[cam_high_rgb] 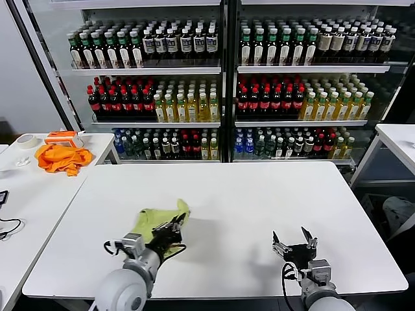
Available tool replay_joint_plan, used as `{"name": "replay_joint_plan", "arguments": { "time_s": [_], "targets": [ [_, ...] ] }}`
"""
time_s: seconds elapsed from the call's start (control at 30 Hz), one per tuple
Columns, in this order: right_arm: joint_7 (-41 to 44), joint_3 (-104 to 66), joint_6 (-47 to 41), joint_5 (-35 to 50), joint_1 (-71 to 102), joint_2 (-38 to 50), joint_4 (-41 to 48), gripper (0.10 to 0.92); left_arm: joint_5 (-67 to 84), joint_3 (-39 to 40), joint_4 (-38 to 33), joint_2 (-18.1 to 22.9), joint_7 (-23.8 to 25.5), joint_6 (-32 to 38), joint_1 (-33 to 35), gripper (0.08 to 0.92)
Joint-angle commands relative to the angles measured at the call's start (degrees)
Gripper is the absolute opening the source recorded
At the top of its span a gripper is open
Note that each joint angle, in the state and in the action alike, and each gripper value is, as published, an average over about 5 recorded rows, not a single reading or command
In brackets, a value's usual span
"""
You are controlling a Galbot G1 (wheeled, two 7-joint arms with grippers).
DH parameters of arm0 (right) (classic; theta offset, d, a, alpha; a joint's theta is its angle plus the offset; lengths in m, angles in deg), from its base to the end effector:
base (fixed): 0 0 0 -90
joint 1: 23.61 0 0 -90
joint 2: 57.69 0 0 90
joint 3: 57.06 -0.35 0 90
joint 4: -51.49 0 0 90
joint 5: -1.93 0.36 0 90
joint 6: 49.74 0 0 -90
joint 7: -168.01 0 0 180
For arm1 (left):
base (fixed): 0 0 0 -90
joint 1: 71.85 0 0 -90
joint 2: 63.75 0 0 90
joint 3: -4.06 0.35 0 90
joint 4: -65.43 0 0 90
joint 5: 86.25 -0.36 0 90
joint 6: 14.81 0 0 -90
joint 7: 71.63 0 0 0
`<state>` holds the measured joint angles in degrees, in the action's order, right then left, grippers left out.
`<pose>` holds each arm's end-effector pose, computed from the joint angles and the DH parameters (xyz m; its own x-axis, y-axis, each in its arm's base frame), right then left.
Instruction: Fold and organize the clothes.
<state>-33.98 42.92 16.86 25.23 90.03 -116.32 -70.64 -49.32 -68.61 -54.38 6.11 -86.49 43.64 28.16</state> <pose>0.2097 -0.0374 -0.2696 -0.9343 0.0006 0.3565 -0.0564 0.9872 -0.1494 0.2602 -0.0285 -0.2415 -0.8682 0.3403 0.3611 0.2565 0.9308 -0.2605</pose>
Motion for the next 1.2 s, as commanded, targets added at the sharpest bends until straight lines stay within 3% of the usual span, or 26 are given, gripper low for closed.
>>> {"name": "replay_joint_plan", "arguments": {
  "time_s": [0.03,0.2,0.33,0.47,0.63,0.77,0.97,1.2],
  "targets": [
    [0.10,-2.30,0.16,1.22,-0.39,0.96,-0.45,0.823,1.74,5.91,7.49,7.15,-1.35,1.79,-6.76,0.107],
    [0.79,-3.97,0.17,2.78,-1.41,2.15,-0.57,0.823,5.20,5.76,10.83,10.95,-3.23,6.22,-10.78,0.180],
    [1.78,-3.16,0.28,3.70,-1.85,2.23,-0.54,0.823,5.69,4.25,9.80,10.37,-2.85,7.74,-11.82,0.301],
    [3.18,-0.81,0.53,8.95,-4.02,2.26,-0.25,0.823,1.28,0.61,6.01,4.85,0.78,9.88,-9.71,0.414],
    [2.98,6.65,-0.18,16.12,-10.14,0.94,-0.24,0.823,-15.12,-7.15,7.01,-5.06,9.29,17.40,-3.85,0.561],
    [0.64,15.04,-1.58,18.26,-14.91,-2.03,0.54,0.823,-16.67,-12.41,5.98,-8.82,10.40,18.95,1.11,0.674],
    [-2.14,24.73,-4.21,21.03,-21.05,-5.27,4.62,0.823,-16.56,-14.55,4.36,-9.23,10.12,19.08,4.64,0.810],
    [0.17,26.51,-4.20,21.52,-30.82,-9.18,16.47,0.823,-17.26,-13.54,4.92,-6.92,10.06,19.07,4.68,0.822]
  ]
}}
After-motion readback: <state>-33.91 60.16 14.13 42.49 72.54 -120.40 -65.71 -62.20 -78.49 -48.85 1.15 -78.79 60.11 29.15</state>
